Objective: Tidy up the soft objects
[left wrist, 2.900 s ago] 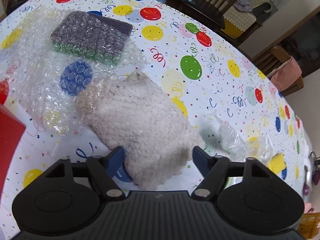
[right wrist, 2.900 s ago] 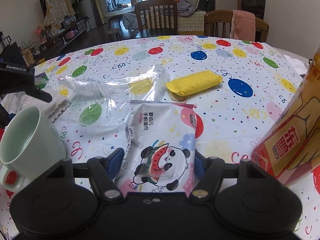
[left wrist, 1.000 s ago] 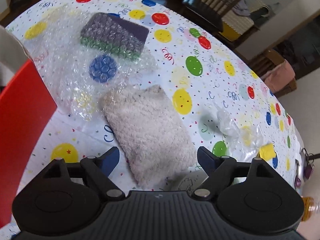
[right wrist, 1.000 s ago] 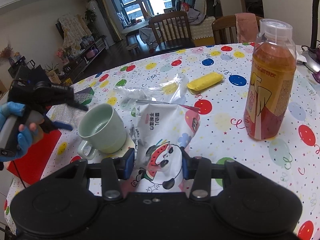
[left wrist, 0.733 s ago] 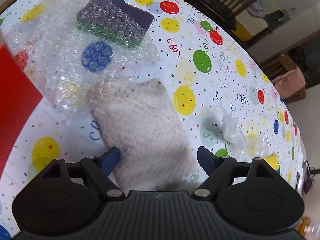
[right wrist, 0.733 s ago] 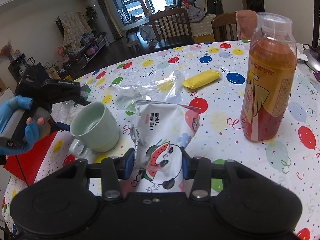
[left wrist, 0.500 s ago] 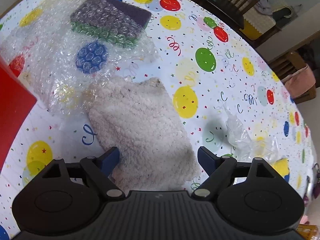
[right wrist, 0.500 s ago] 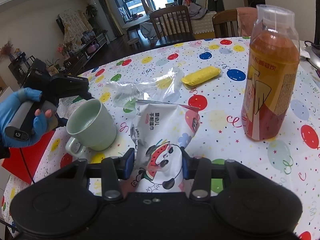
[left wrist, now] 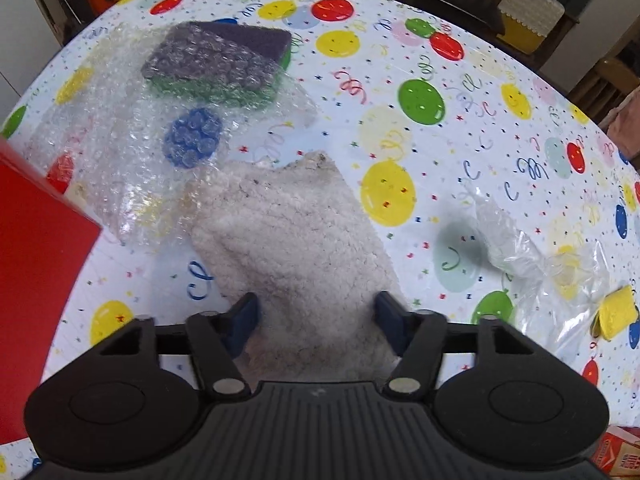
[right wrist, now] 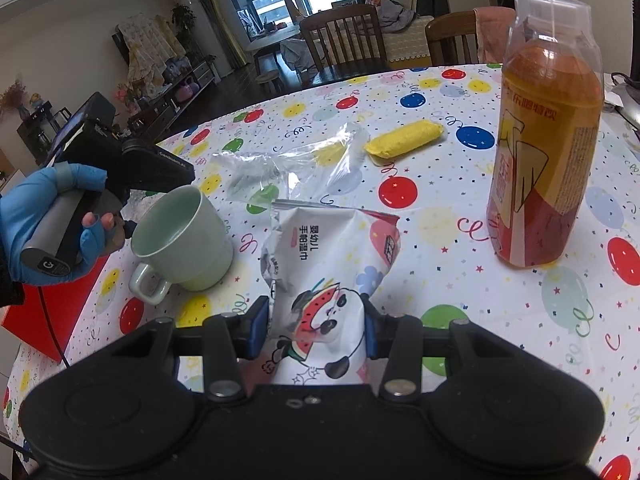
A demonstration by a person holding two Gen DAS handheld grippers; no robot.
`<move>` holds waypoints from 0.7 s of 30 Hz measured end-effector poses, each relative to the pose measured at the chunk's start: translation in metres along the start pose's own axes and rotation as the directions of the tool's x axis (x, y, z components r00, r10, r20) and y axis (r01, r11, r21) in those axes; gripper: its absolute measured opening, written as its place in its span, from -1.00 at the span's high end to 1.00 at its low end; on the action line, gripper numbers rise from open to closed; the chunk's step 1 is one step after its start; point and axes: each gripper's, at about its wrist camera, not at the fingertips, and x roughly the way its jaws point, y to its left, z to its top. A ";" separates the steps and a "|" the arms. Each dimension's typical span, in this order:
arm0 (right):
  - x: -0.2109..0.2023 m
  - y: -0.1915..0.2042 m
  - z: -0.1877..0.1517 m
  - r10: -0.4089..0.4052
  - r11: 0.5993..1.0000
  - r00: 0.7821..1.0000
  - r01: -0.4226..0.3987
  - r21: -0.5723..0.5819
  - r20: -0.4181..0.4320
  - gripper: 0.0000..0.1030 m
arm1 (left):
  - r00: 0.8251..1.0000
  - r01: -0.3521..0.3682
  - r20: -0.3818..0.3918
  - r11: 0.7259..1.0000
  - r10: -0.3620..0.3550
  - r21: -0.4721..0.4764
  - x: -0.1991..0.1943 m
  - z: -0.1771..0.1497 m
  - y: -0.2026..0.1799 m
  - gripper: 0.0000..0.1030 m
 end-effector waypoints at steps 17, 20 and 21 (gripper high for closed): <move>-0.018 0.013 -0.006 -0.016 1.000 0.999 0.017 -0.003 0.036 0.15 | 0.988 0.146 0.034 0.988 -0.148 0.047 -0.028 -0.021 0.055 0.74; -0.025 0.021 -0.007 -0.012 1.000 0.999 0.012 -0.009 0.043 0.15 | 0.982 0.187 0.020 0.980 -0.189 0.072 -0.040 -0.031 0.066 0.74; -0.027 0.023 -0.008 -0.010 1.000 0.999 0.010 -0.009 0.044 0.15 | 0.978 0.208 0.012 0.975 -0.209 0.079 -0.044 -0.034 0.070 0.74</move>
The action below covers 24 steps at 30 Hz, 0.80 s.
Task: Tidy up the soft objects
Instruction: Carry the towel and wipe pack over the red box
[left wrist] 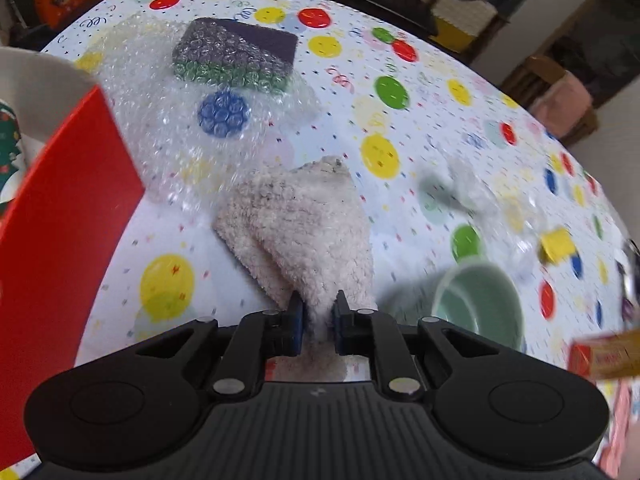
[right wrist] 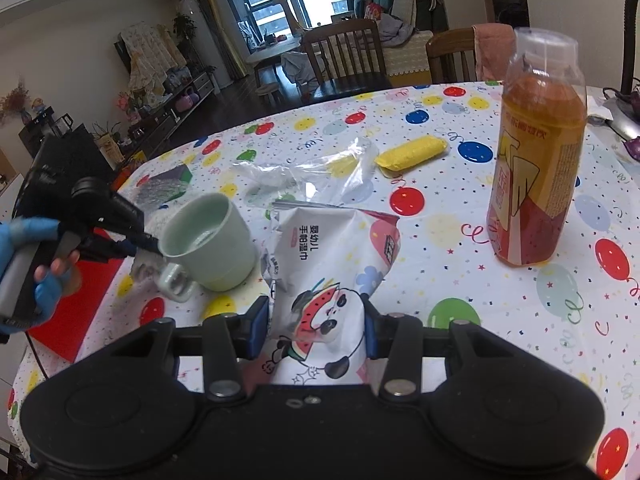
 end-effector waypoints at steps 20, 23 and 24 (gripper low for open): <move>-0.039 0.124 0.019 0.122 0.991 0.991 -0.118 -0.059 0.061 0.16 | 0.968 0.234 0.026 0.937 -0.249 0.260 -0.138 -0.041 0.064 0.74; -0.038 0.151 0.023 0.136 0.987 0.989 -0.130 -0.091 0.064 0.16 | 0.964 0.245 0.036 0.931 -0.264 0.270 -0.155 -0.039 0.083 0.74; -0.037 0.160 0.025 0.143 0.986 0.988 -0.137 -0.099 0.063 0.16 | 0.962 0.248 0.043 0.930 -0.269 0.270 -0.160 -0.038 0.090 0.74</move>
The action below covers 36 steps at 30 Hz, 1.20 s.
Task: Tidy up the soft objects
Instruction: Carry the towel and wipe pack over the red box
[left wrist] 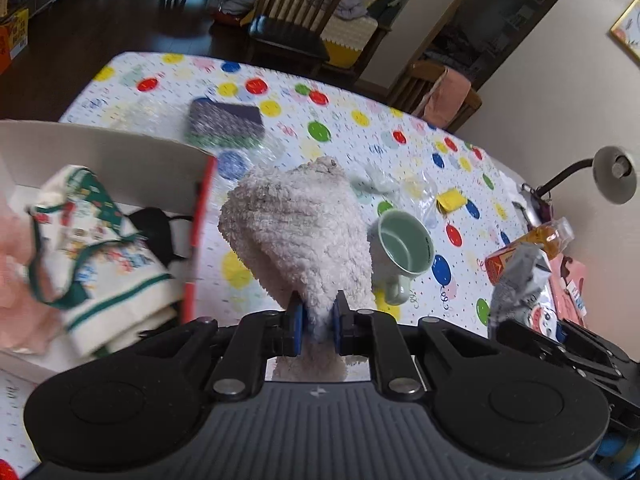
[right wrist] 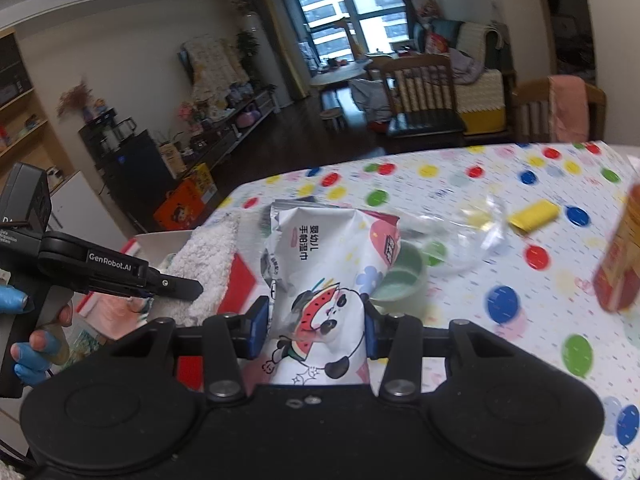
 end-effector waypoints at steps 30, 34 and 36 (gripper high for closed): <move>0.136 0.206 0.016 0.068 0.942 0.993 -0.096 -0.322 -0.096 0.16 | 0.977 -0.210 0.039 0.977 0.209 0.026 -0.105 0.032 0.206 0.74; 0.162 0.217 0.007 0.030 0.934 0.991 -0.075 -0.349 -0.133 0.16 | 0.975 -0.220 -0.007 0.974 0.221 0.056 -0.088 0.036 0.217 0.74; 0.174 0.219 0.004 0.008 0.935 0.988 -0.062 -0.350 -0.152 0.16 | 0.973 -0.228 -0.025 0.972 0.230 0.061 -0.078 0.038 0.222 0.74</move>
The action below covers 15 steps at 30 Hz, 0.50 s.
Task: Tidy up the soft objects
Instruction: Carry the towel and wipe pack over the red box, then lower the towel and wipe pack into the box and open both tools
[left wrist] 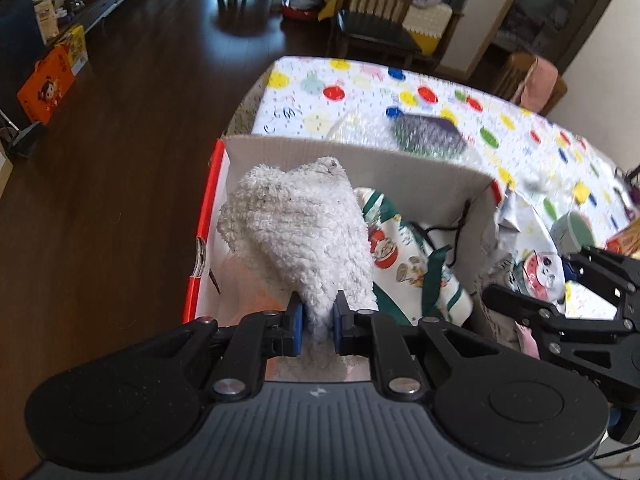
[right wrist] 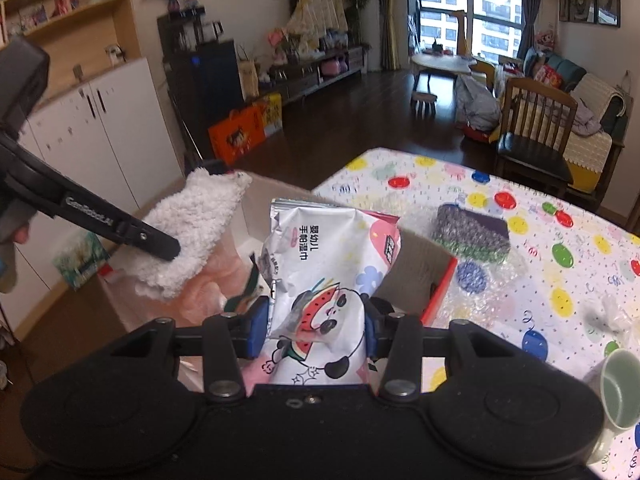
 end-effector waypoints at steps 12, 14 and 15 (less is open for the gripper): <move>0.030 0.020 -0.015 -0.052 0.997 0.995 0.047 -0.061 -0.090 0.13 | 0.998 0.005 -0.069 1.000 -0.004 0.014 0.042 0.006 0.008 0.74; 0.034 0.022 -0.016 -0.054 0.997 0.994 0.048 -0.068 -0.096 0.12 | 0.997 0.003 -0.077 1.000 -0.003 0.008 0.046 0.004 0.009 0.73; 0.034 0.024 -0.017 -0.058 0.996 0.993 0.051 -0.071 -0.098 0.11 | 0.997 0.005 -0.078 1.000 -0.005 0.004 0.048 0.004 0.009 0.73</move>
